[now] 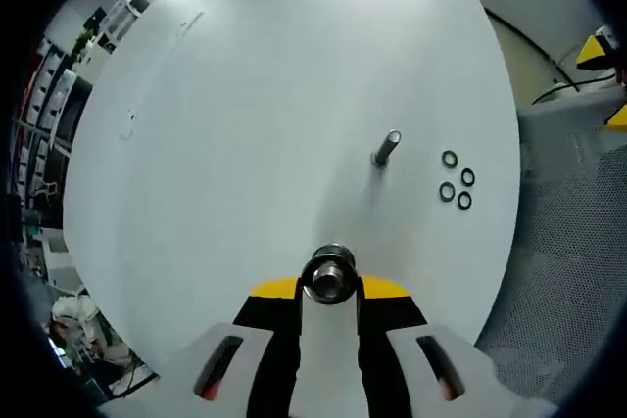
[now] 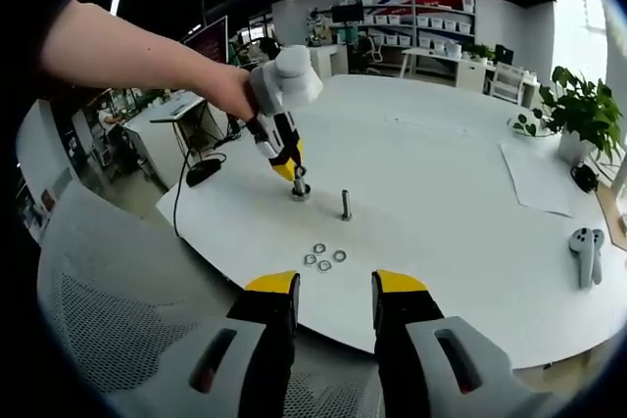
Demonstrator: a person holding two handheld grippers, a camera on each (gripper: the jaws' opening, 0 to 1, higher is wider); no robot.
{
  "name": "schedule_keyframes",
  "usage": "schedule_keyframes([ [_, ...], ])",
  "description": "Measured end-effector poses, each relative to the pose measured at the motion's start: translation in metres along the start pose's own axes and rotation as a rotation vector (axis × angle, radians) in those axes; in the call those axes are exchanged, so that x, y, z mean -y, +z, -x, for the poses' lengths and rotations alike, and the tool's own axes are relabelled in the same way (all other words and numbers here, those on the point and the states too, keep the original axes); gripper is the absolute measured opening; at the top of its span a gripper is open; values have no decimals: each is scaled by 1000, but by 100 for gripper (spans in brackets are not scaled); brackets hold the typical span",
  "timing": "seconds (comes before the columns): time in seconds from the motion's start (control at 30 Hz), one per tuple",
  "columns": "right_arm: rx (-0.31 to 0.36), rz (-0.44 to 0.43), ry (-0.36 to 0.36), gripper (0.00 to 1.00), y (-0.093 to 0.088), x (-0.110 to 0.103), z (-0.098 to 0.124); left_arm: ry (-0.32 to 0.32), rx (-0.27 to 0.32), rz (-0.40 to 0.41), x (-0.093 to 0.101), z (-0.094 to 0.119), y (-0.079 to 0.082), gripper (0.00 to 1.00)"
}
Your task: Place the washer onto the threaded stud by aligning its center hole with the stud, sliding it down to the base, and recovering from edge contact or off-axis alignment until the washer reaches the visible bottom stop.
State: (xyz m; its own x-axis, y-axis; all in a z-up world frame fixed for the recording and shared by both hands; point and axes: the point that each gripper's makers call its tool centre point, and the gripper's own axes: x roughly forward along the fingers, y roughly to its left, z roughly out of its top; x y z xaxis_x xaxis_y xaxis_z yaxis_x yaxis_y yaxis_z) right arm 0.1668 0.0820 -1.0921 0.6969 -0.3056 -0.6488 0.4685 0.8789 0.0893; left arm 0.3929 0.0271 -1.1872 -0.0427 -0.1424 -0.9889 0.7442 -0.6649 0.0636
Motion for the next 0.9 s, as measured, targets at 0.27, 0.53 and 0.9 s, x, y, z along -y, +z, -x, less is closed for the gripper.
schedule_keyframes([
  [0.27, -3, 2, -3, 32, -1, 1, 0, 0, -29, -29, 0, -15, -1, 19],
  [0.53, -1, -1, -10, 32, -1, 2, -1, -11, -59, -23, 0, -26, -5, 19],
  [0.9, 0, -2, -14, 32, -1, 2, 1, -9, -69, -15, -1, -36, -7, 19],
])
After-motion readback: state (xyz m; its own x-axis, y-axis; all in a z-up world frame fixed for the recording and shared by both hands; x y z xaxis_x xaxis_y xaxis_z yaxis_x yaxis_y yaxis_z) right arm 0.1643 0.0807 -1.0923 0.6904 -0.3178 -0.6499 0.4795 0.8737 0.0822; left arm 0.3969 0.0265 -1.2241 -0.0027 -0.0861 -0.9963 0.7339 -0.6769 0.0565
